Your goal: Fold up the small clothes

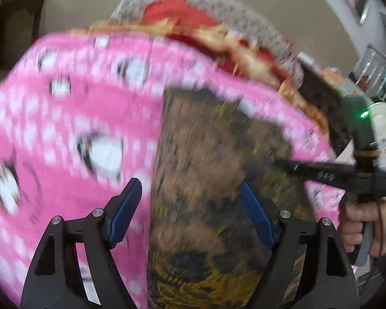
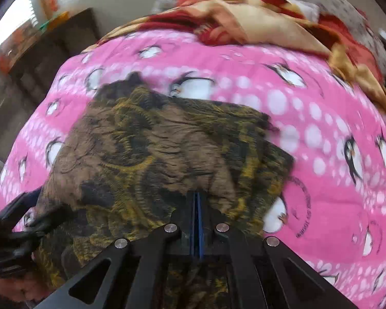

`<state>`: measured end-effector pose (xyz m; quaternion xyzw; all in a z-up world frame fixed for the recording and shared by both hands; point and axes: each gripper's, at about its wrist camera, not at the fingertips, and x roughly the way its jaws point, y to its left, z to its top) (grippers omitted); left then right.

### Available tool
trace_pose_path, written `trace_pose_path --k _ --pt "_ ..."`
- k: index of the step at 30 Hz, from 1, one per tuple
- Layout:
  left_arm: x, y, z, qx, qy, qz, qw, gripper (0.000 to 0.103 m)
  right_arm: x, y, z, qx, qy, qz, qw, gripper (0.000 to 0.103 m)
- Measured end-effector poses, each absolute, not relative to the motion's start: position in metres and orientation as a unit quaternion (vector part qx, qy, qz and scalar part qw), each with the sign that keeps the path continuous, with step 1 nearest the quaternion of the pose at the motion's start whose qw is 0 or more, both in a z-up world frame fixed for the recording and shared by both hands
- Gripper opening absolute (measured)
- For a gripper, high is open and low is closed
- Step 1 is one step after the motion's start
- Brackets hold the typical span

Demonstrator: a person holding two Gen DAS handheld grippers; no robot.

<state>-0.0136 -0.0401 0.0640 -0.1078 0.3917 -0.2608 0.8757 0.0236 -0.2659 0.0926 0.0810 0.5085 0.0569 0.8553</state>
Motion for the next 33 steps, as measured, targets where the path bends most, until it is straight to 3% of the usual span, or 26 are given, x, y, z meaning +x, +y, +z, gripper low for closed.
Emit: trace_pose_path --k 6,11,16,23,27,33 --pt "0.06 -0.09 0.088 -0.073 0.421 -0.241 0.871 0.08 0.039 -0.279 0.134 0.15 0.444 0.015 0.883 0.003" --pt "0.093 -0.132 0.046 -0.013 0.451 -0.174 0.875 0.08 0.067 -0.258 0.098 0.193 0.446 -0.045 0.873 0.003" --pt "0.104 -0.131 0.024 -0.024 0.472 -0.157 0.867 0.092 0.062 -0.249 0.078 0.152 0.411 -0.051 0.897 0.003" --pt "0.109 -0.137 0.03 -0.005 0.486 -0.162 0.859 0.095 0.061 -0.264 0.079 0.196 0.412 -0.024 0.89 0.003" --pt "0.081 -0.103 0.069 -0.028 0.468 -0.199 0.86 0.094 0.036 -0.274 0.11 0.22 0.404 0.025 0.887 0.003" --pt "-0.05 -0.068 0.106 0.005 0.407 -0.288 0.867 0.094 -0.069 -0.248 0.148 0.114 0.396 0.114 0.904 0.007"
